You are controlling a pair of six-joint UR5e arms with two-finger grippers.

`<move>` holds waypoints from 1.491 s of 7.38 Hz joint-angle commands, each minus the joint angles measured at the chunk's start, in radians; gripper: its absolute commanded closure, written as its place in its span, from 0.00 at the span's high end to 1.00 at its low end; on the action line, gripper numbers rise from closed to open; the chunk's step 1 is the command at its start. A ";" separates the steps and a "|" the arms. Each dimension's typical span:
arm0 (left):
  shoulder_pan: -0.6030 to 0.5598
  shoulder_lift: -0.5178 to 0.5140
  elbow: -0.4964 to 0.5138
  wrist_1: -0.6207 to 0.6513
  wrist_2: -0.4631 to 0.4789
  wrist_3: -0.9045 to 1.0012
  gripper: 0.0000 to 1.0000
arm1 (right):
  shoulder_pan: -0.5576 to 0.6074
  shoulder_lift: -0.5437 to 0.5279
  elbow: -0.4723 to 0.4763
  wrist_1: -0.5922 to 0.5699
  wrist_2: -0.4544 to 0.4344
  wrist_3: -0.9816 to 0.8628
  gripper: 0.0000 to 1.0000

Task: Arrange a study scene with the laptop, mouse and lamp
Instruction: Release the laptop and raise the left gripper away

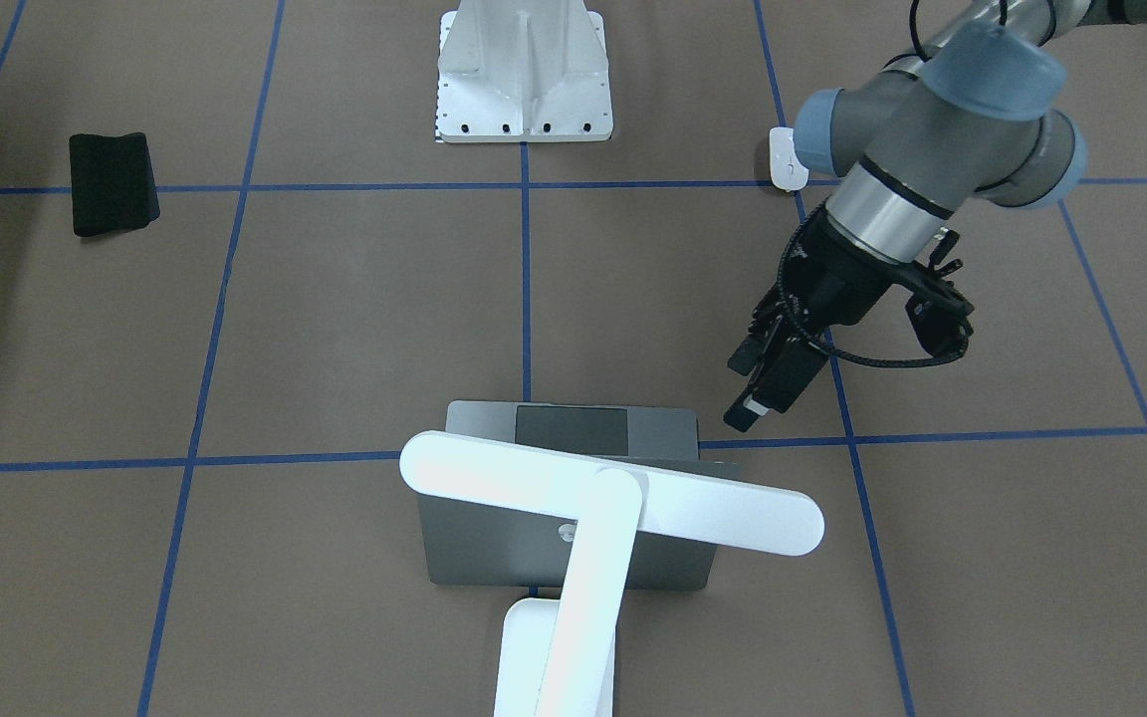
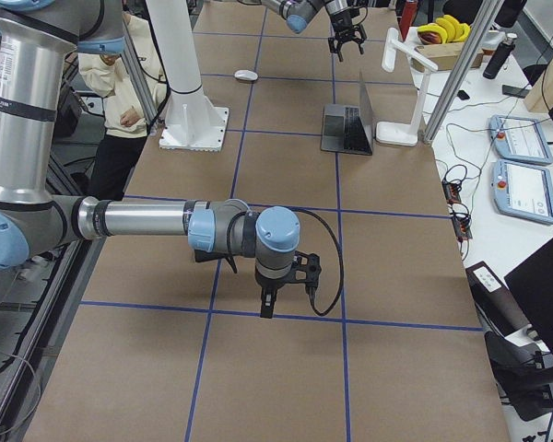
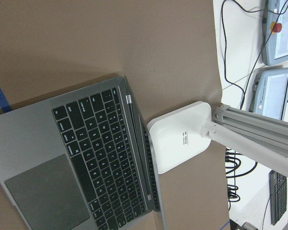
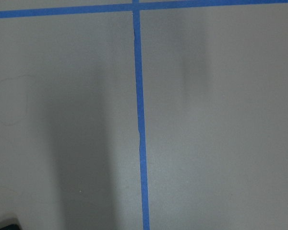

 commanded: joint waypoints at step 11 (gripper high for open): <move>-0.285 0.321 -0.185 0.355 -0.374 1.335 0.99 | -0.470 -0.029 -0.153 0.049 0.507 0.010 1.00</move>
